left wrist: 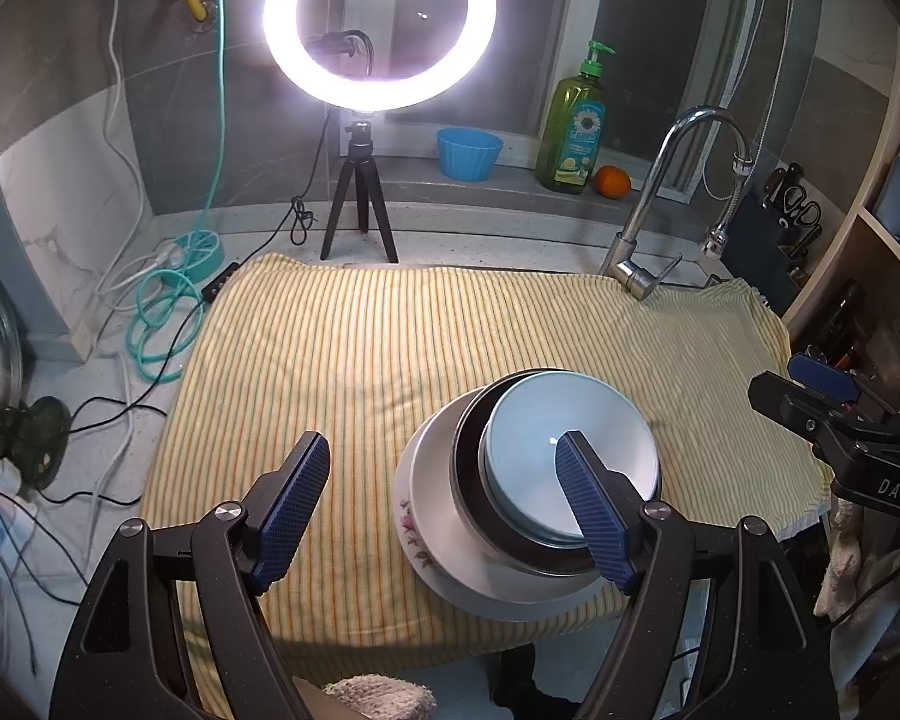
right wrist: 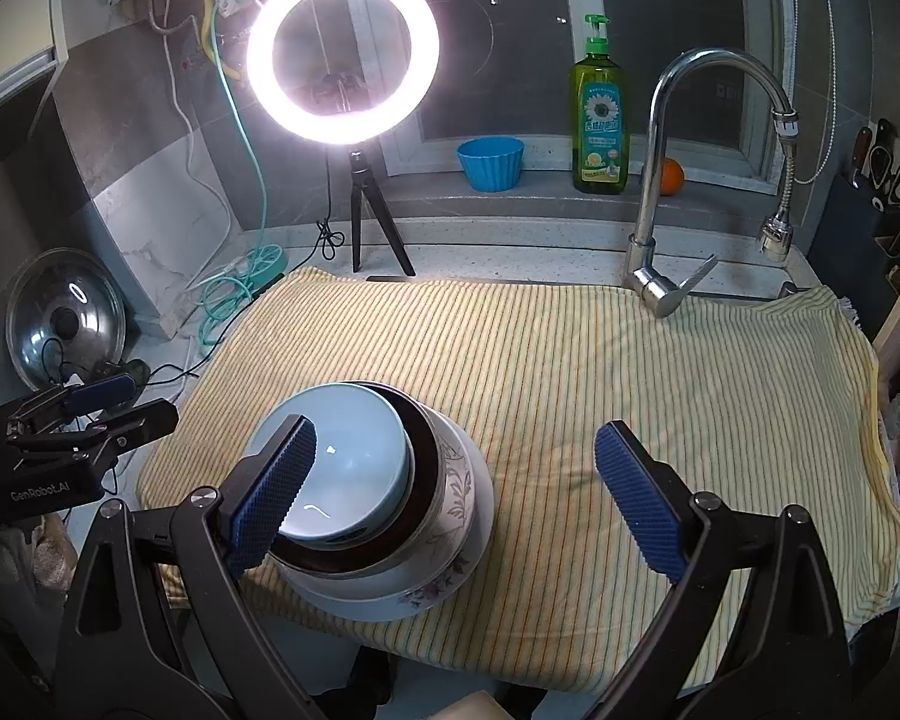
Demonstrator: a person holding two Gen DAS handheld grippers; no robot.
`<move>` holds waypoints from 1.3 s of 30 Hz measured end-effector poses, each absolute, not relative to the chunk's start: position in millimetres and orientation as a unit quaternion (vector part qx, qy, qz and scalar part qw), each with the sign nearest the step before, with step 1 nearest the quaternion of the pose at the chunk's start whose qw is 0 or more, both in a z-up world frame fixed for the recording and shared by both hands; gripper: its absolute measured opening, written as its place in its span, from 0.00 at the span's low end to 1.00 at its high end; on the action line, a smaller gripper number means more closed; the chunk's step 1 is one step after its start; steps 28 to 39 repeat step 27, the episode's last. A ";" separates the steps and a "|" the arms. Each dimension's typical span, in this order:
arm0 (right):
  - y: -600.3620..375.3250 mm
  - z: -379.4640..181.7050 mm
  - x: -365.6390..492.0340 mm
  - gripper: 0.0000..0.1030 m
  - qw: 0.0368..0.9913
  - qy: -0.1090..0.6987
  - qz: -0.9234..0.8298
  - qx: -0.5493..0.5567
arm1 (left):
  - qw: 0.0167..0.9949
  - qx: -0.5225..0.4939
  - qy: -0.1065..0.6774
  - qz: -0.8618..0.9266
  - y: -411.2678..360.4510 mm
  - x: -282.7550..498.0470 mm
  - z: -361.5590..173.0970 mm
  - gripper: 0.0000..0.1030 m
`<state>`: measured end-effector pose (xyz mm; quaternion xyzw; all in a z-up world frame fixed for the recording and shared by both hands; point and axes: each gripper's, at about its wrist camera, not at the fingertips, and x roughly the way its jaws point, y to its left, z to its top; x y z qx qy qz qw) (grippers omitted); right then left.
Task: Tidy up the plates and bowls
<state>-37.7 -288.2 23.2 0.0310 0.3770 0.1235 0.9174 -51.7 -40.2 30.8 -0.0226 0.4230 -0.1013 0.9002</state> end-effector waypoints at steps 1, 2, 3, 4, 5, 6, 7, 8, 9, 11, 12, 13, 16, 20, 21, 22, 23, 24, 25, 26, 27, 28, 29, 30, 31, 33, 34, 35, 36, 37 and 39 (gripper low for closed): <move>-288.2 23.3 -37.5 0.93 0.918 0.377 0.123 0.030 | 0.900 -0.023 0.423 -0.102 -40.6 -51.4 30.9 0.76; -288.0 23.3 -37.5 0.93 0.918 0.377 0.123 0.030 | 0.900 -0.023 0.423 -0.102 -40.6 -51.4 30.5 0.76; -288.0 23.3 -37.7 0.93 0.918 0.377 0.123 0.031 | 0.900 -0.023 0.424 -0.103 -40.5 -51.1 30.4 0.76; -288.0 23.3 -37.9 0.93 0.918 0.376 0.123 0.031 | 0.900 -0.023 0.424 -0.103 -40.6 -50.8 30.2 0.76; -288.0 23.3 -37.8 0.93 0.918 0.376 0.123 0.031 | 0.899 -0.023 0.424 -0.103 -40.5 -50.2 29.9 0.76; -288.0 23.3 -37.0 0.93 0.918 0.376 0.123 0.031 | 0.899 -0.023 0.424 -0.103 -40.5 -49.9 29.7 0.76; -288.1 23.3 -37.3 0.93 0.918 0.376 0.122 0.031 | 0.899 -0.023 0.425 -0.104 -40.6 -49.8 29.7 0.76; -288.2 23.1 -36.3 0.93 0.918 0.377 0.123 0.031 | 0.899 -0.023 0.424 -0.104 -41.2 -49.9 29.7 0.76; -288.3 23.1 -35.9 0.93 0.918 0.377 0.123 0.031 | 0.899 -0.023 0.424 -0.103 -41.1 -49.8 29.8 0.76; -288.2 23.2 -36.0 0.93 0.918 0.377 0.123 0.031 | 0.899 -0.023 0.424 -0.104 -41.1 -49.3 29.6 0.76; -288.2 23.2 -35.7 0.93 0.918 0.377 0.123 0.030 | 0.899 -0.023 0.424 -0.103 -41.1 -49.3 29.6 0.76; -288.1 23.2 -36.0 0.93 0.918 0.377 0.123 0.030 | 0.899 -0.023 0.424 -0.103 -41.0 -49.2 29.6 0.76; -288.9 22.2 -34.3 0.93 0.917 0.378 0.123 0.030 | 0.899 -0.023 0.424 -0.104 -41.4 -48.6 29.3 0.76; -288.5 22.1 -34.5 0.93 0.917 0.378 0.122 0.030 | 0.899 -0.023 0.426 -0.102 -41.4 -47.0 28.8 0.76; -288.5 22.1 -34.1 0.93 0.917 0.378 0.122 0.030 | 0.899 -0.023 0.426 -0.102 -41.5 -45.6 28.5 0.76; -288.6 22.0 -33.8 0.93 0.917 0.379 0.122 0.029 | 0.899 -0.023 0.426 -0.102 -41.4 -44.8 28.3 0.76; -288.0 22.3 -34.8 0.93 0.917 0.378 0.121 0.029 | 0.899 -0.021 0.425 -0.101 -41.6 -44.1 28.3 0.76; -288.5 21.7 -33.8 0.93 0.917 0.378 0.121 0.029 | 0.901 -0.019 0.422 -0.099 -41.9 -43.9 28.5 0.76; -289.3 21.0 -32.8 0.93 0.917 0.379 0.121 0.029 | 0.903 -0.015 0.419 -0.097 -41.9 -43.5 28.3 0.76; -290.2 20.3 -31.8 0.93 0.917 0.380 0.121 0.029 | 0.902 -0.013 0.420 -0.098 -41.6 -42.2 27.7 0.76; -291.1 19.4 -30.7 0.93 0.917 0.380 0.121 0.030 | 0.902 -0.014 0.421 -0.098 -41.2 -40.8 26.9 0.76; -291.1 19.4 -30.7 0.93 0.917 0.380 0.121 0.030 | 0.902 -0.014 0.421 -0.098 -41.2 -40.8 26.9 0.76; -291.1 19.4 -30.7 0.93 0.917 0.380 0.121 0.030 | 0.902 -0.014 0.421 -0.098 -41.2 -40.8 26.9 0.76; -291.1 19.4 -30.7 0.93 0.917 0.380 0.121 0.030 | 0.902 -0.014 0.421 -0.098 -41.2 -40.8 26.9 0.76; -291.1 19.4 -30.7 0.93 0.917 0.380 0.121 0.030 | 0.902 -0.014 0.421 -0.098 -41.2 -40.8 26.9 0.76; -291.1 19.4 -30.7 0.93 0.917 0.380 0.121 0.030 | 0.902 -0.014 0.421 -0.098 -41.2 -40.8 26.9 0.76; -291.1 19.4 -30.7 0.93 0.917 0.380 0.121 0.030 | 0.902 -0.014 0.421 -0.098 -41.2 -40.8 26.9 0.76; -291.1 19.4 -30.7 0.93 0.917 0.380 0.121 0.030 | 0.902 -0.014 0.421 -0.098 -41.2 -40.8 26.9 0.76; -291.1 19.4 -30.7 0.93 0.917 0.380 0.121 0.030 | 0.902 -0.014 0.421 -0.098 -41.2 -40.8 26.9 0.76; -291.1 19.4 -30.7 0.93 0.917 0.380 0.121 0.030 | 0.902 -0.014 0.421 -0.098 -41.2 -40.8 26.9 0.76; -291.1 19.4 -30.7 0.93 0.917 0.380 0.121 0.030 | 0.902 -0.014 0.421 -0.098 -41.2 -40.8 26.9 0.76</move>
